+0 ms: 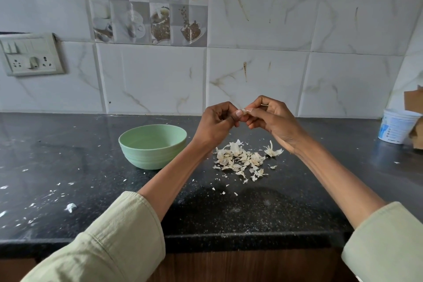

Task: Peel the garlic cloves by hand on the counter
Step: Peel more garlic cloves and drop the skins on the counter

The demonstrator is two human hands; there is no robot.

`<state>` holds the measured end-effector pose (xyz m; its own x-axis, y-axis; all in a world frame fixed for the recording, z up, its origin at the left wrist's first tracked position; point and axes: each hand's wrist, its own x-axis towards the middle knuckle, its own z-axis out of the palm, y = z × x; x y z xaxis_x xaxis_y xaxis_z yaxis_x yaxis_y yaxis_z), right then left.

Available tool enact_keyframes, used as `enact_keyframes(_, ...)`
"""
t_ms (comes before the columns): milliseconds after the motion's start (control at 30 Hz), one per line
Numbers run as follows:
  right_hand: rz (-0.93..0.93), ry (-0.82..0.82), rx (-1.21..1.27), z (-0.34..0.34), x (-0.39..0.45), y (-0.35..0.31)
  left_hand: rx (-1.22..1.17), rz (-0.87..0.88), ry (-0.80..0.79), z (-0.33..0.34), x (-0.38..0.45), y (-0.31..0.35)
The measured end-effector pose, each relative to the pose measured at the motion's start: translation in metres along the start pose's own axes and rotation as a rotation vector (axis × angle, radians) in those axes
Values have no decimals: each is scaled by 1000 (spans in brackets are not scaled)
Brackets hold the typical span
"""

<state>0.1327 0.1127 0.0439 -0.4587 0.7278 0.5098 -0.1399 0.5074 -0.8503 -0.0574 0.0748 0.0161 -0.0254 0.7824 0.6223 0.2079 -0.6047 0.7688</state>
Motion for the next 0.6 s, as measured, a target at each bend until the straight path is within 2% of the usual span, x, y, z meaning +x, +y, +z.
enact_keyframes(167,42,25,-8,-1,2,1,-6,-28,-65,0,0,-1)
enact_keyframes(333,90,32,48,-5,3,0,84,-5,-133,2,-1,1)
enact_keyframes(600,83,76,-17,-5,4,4,66,-42,-97,-4,-1,5)
